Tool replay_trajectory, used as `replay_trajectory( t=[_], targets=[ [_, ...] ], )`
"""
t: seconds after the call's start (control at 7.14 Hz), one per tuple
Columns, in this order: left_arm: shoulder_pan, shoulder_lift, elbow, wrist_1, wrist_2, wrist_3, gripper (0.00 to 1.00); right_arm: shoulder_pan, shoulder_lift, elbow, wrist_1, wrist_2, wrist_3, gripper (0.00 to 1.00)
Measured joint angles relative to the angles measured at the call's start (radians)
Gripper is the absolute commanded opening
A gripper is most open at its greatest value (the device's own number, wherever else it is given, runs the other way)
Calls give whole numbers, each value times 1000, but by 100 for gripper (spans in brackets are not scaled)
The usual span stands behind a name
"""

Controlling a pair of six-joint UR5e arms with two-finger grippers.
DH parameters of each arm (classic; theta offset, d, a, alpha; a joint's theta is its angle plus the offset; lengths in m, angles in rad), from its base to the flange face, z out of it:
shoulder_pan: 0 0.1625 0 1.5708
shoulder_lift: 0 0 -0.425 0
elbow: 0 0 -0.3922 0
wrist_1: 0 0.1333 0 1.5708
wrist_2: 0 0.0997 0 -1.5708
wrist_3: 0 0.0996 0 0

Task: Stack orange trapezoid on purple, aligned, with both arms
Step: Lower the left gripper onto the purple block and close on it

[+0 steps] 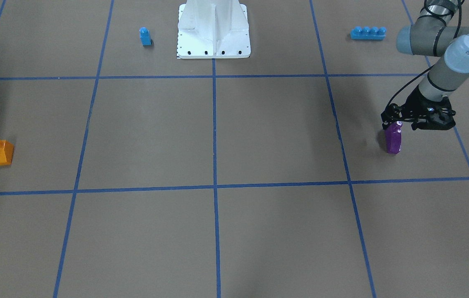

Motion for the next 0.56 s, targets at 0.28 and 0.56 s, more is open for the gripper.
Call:
replay_trajectory(
  t=[0.28,0.56],
  targets=[
    [14,1,10,-2,0,6,51,0,0,-1,0,-2,0,100],
    [15,8,12,-1,-1,10,5,0,0,-3,0,-3,0,100]
  ],
)
